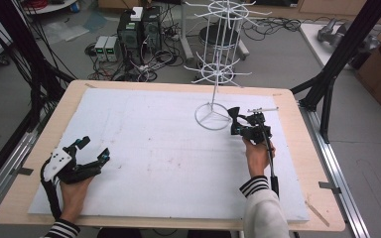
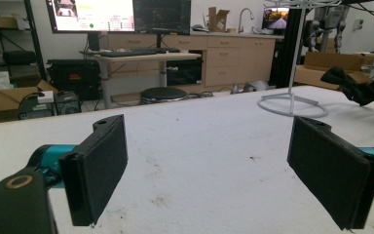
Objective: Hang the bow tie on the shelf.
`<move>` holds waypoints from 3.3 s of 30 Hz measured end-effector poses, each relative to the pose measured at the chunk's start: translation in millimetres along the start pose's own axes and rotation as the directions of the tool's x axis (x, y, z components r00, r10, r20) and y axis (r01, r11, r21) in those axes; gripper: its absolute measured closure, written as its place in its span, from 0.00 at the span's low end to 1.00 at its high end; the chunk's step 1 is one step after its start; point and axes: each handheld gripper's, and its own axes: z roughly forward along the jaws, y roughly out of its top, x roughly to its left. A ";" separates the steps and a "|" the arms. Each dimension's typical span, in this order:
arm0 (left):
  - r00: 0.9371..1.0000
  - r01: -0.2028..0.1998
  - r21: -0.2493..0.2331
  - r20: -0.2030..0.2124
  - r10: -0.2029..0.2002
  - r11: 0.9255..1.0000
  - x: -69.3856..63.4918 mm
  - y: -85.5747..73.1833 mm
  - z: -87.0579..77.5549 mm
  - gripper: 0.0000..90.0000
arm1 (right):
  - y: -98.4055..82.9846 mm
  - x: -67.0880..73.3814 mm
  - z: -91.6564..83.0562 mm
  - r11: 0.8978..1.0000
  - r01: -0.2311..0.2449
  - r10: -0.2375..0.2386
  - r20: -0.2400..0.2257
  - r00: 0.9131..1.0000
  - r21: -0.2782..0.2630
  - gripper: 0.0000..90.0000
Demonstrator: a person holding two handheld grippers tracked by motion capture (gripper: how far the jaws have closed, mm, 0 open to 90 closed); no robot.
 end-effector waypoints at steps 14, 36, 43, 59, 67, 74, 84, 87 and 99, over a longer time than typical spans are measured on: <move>1.000 0.002 -0.004 -0.002 -0.002 1.000 -0.4 -0.1 0.0 0.17 | -10.4 0.7 -26.9 0.990 0.041 -0.042 -0.002 0.999 -0.136 0.95; 1.000 -0.001 -0.003 -0.001 0.001 1.000 -0.4 -0.1 -0.1 0.17 | -18.9 21.7 -62.4 0.937 0.113 -0.132 -0.036 0.991 -0.331 0.94; 1.000 -0.002 -0.004 -0.001 0.002 1.000 -0.5 -0.2 -0.2 0.17 | -20.4 26.3 -74.1 0.908 0.139 -0.159 -0.019 0.987 -0.394 0.94; 1.000 -0.006 -0.004 0.001 0.006 1.000 -0.5 -0.1 -0.4 0.17 | -21.6 33.2 -86.3 0.857 0.178 -0.188 0.027 0.982 -0.483 0.94; 1.000 -0.002 -0.006 -0.001 0.002 1.000 -0.6 -0.2 -0.3 0.17 | -20.9 37.0 -87.5 0.837 0.176 -0.182 0.041 0.983 -0.517 0.94; 1.000 -0.002 -0.006 -0.001 0.002 1.000 -0.6 -0.2 -0.3 0.17 | -10.2 33.9 -92.4 0.819 0.155 -0.159 0.041 0.986 -0.553 0.94; 1.000 0.001 -0.006 -0.001 -0.001 1.000 -0.5 -0.2 -0.2 0.17 | 9.9 32.4 -92.0 0.812 0.144 -0.154 0.030 0.988 -0.565 0.94; 1.000 0.004 -0.007 -0.002 -0.004 1.000 -0.5 -0.2 0.0 0.17 | 14.0 32.2 -89.6 0.814 0.140 -0.152 0.026 0.988 -0.564 0.94; 1.000 0.004 -0.007 -0.001 -0.004 1.000 -0.2 -0.2 -0.1 0.17 | 31.7 30.9 -73.0 0.823 0.115 -0.132 0.009 0.991 -0.556 0.94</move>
